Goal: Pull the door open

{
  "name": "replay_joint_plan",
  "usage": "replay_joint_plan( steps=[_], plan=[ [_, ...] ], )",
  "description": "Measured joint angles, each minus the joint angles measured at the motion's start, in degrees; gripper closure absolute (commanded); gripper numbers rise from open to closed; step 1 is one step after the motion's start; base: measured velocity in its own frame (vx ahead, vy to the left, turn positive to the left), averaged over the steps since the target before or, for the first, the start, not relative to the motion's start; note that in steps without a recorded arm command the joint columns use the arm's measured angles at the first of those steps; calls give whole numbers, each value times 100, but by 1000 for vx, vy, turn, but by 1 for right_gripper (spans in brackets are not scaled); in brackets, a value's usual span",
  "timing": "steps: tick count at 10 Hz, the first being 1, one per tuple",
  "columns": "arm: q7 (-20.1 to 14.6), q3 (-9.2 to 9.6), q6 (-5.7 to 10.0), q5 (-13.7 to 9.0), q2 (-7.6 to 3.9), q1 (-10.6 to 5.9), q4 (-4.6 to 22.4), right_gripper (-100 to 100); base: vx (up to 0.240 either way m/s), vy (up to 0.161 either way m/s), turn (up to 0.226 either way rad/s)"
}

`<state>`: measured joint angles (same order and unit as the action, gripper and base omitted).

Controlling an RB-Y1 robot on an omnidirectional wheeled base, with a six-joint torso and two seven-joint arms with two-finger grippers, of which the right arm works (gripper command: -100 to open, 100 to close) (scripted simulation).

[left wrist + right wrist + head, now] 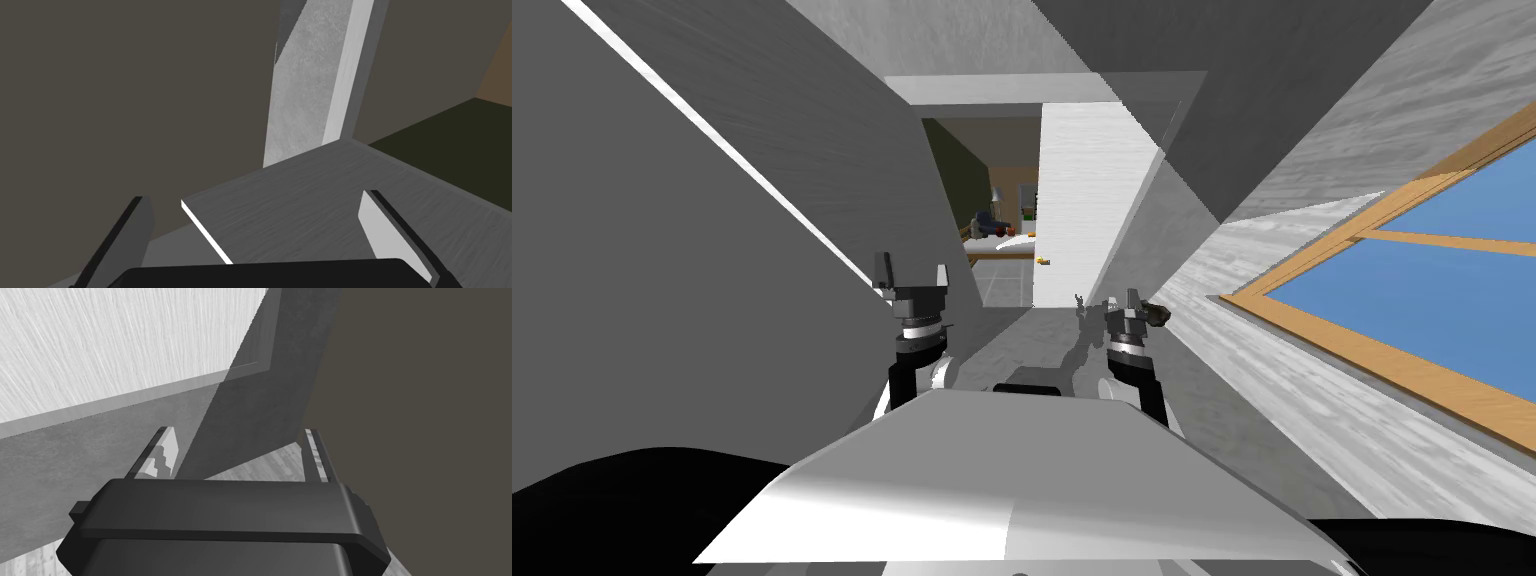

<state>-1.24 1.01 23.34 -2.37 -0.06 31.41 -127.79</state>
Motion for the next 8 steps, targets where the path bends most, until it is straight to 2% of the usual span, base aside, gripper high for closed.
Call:
replay_joint_plan(
  steps=[4, 8],
  plan=[
    [39, -41, 65, -90, -104, -171, 373, -100, 88, -3, 47],
    [84, -85, 222, -184, -195, -371, 873, -100, 89, -5, 63]
  ],
)
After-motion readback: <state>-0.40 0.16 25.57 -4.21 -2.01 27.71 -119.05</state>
